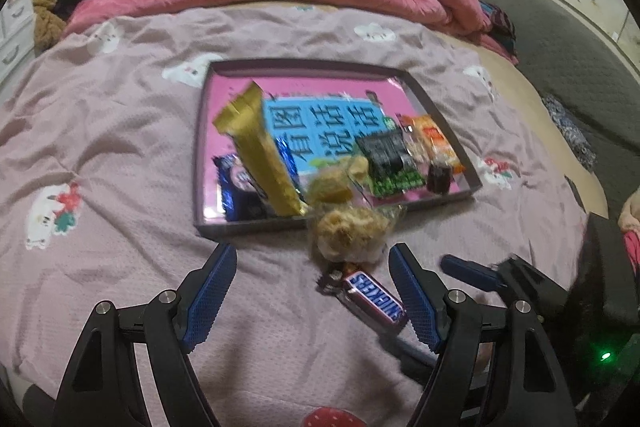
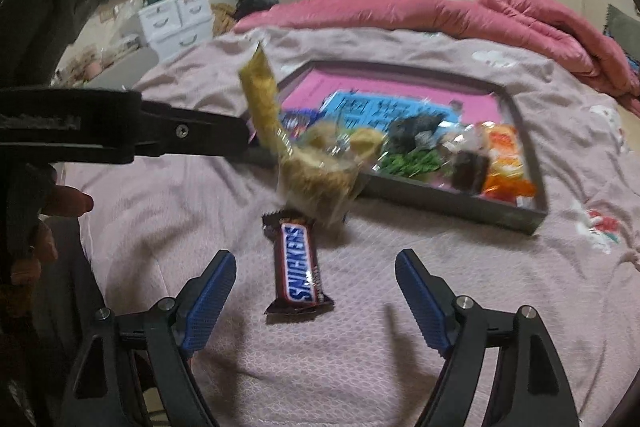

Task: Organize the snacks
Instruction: 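Pull both grippers back and close the right gripper on the Snickers bar, then grasp the clear pastry bag with the left gripper while the right lifts the Snickers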

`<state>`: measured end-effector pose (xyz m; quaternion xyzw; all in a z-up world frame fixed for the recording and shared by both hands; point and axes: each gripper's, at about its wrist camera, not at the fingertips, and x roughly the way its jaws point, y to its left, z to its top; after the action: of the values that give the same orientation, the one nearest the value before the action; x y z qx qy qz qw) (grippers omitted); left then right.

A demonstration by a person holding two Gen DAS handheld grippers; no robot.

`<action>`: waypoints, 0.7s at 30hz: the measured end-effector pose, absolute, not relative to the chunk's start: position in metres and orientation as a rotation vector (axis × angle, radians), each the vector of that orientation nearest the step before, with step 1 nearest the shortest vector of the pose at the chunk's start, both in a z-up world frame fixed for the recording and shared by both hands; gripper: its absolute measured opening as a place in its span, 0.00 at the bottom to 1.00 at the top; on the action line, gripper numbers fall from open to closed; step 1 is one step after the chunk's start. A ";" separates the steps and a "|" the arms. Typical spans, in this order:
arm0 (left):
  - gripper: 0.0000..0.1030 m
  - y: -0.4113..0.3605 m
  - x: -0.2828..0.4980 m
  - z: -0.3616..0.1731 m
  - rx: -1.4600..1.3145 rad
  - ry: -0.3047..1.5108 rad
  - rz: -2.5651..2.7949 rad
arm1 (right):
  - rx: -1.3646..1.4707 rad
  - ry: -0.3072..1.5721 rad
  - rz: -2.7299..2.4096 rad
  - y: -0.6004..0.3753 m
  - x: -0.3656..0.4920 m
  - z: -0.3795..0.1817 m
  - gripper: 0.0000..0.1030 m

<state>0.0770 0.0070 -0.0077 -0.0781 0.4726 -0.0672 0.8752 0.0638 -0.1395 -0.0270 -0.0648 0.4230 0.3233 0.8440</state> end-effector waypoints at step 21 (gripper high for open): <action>0.77 -0.020 0.111 -0.053 -0.182 1.095 -0.194 | -0.239 0.910 0.707 -0.139 0.056 -0.056 0.28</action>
<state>0.1111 -0.0201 -0.0534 -0.0863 0.5190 -0.0917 0.8455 0.0561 -0.1385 -0.0556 -0.1128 0.4293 0.3335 0.8317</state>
